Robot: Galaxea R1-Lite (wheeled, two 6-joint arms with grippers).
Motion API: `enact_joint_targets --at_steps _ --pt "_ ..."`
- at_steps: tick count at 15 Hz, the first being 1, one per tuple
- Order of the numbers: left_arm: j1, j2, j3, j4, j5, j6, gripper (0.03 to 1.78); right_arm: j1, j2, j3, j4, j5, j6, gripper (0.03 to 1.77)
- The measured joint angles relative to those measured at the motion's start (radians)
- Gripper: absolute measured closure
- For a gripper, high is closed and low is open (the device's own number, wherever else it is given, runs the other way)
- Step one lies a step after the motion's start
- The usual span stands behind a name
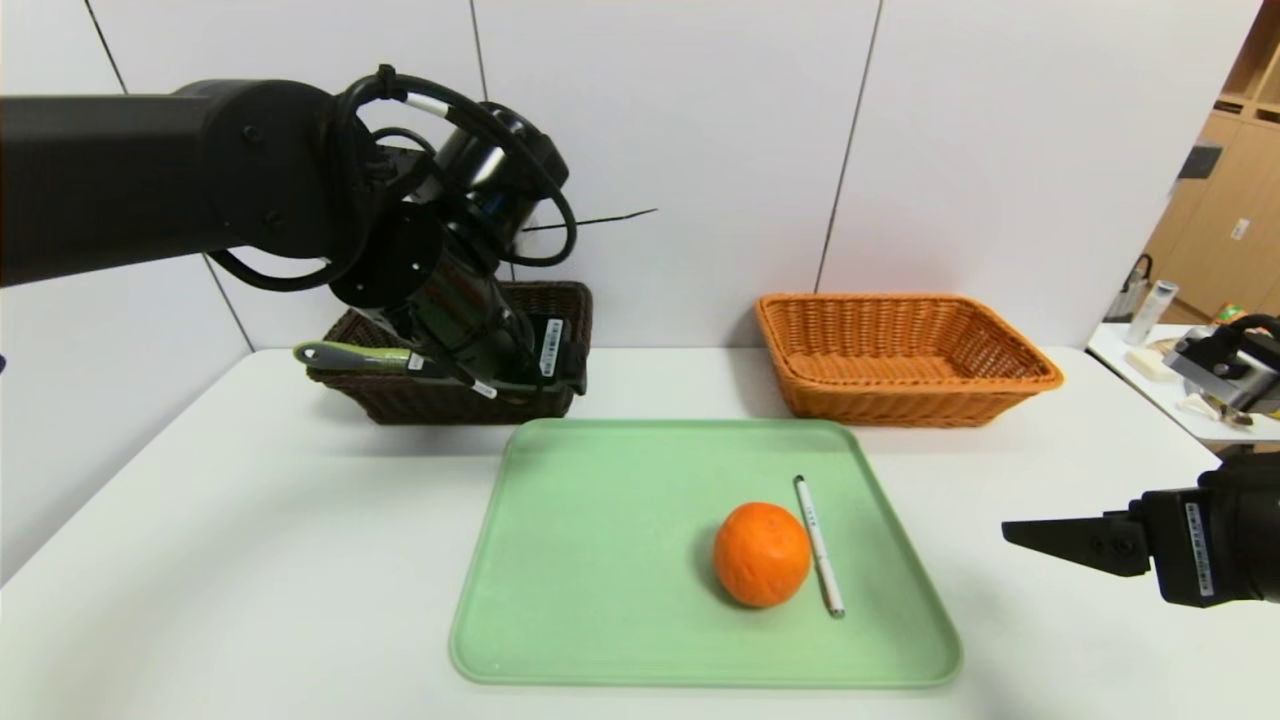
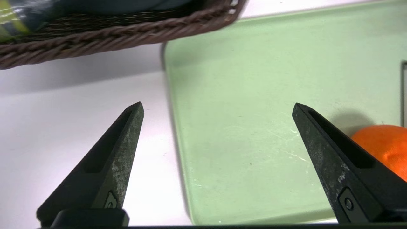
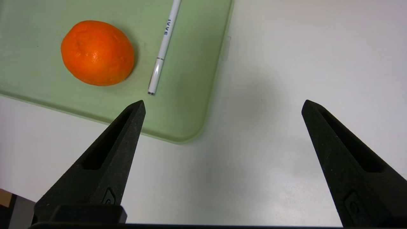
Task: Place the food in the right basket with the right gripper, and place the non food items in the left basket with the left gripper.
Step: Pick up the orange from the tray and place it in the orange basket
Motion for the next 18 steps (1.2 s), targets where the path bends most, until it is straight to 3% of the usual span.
enact_joint_targets --at_steps 4,9,16,18 --pt "-0.051 -0.064 0.113 -0.063 -0.055 0.045 0.14 0.066 0.019 -0.043 0.000 0.000 -0.002 0.10" --pt "-0.049 -0.179 0.257 -0.096 -0.223 0.237 0.12 0.201 0.092 -0.130 0.000 -0.011 -0.007 0.10" --pt "-0.045 -0.294 0.430 -0.195 -0.344 0.336 0.12 0.329 0.283 -0.248 -0.001 -0.030 -0.017 0.10" --pt "-0.045 -0.304 0.454 -0.202 -0.372 0.369 0.12 0.362 0.336 -0.282 0.000 -0.056 -0.018 0.10"
